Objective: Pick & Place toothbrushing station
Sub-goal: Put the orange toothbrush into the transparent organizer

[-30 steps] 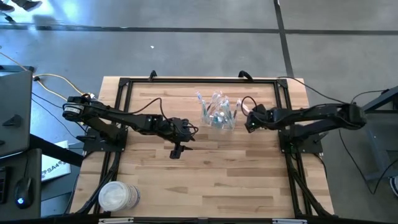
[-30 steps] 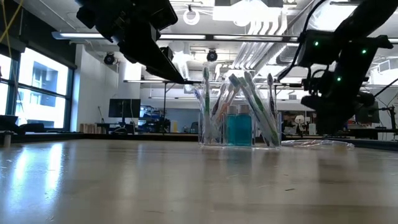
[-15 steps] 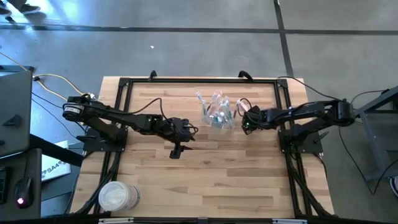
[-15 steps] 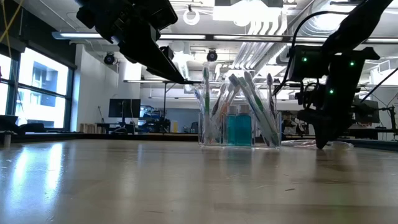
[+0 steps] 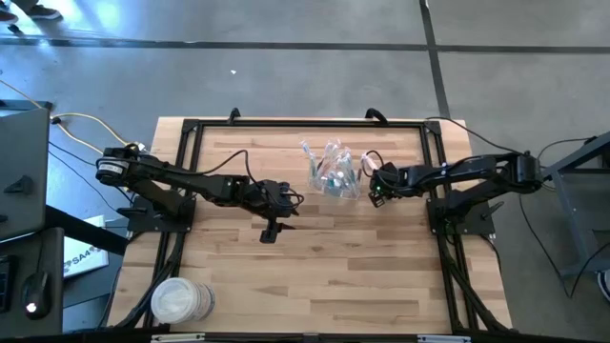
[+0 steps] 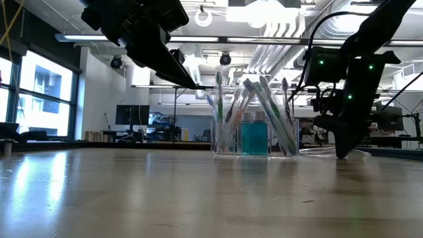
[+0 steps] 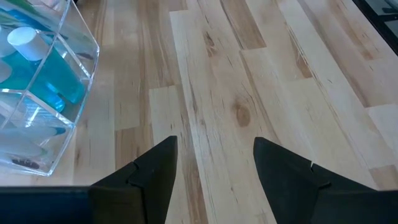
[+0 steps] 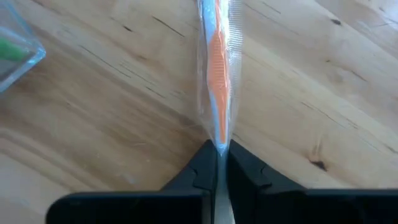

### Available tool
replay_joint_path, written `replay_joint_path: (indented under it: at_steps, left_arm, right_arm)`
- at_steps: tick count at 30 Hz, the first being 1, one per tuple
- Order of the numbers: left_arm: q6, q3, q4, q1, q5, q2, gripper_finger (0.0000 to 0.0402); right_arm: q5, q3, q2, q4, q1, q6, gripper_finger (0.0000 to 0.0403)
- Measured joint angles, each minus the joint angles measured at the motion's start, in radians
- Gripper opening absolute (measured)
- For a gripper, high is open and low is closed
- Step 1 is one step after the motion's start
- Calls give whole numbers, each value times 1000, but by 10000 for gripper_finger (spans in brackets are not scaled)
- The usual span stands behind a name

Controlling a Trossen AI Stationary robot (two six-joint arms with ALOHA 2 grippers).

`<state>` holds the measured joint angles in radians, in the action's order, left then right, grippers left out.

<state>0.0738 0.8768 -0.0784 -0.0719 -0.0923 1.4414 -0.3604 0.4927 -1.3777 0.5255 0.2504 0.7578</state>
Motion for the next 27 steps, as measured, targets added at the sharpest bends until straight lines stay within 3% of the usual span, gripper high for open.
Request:
replay_joint_path:
  at_steps: [8,16,20,27]
  left_arm:
    - [0,0,0,0,-1,0,210]
    - [-10,0,6,0,-1,0,210]
    - [-34,0,8,0,-2,0,210]
    - [-35,0,9,0,-2,0,210]
  right_arm:
    - [-97,-7,43,30,1,6,9]
    - [-191,-7,187,129,-10,31,8]
    - [-220,-6,275,127,-63,26,8]
    - [-371,-6,459,117,-207,15,8]
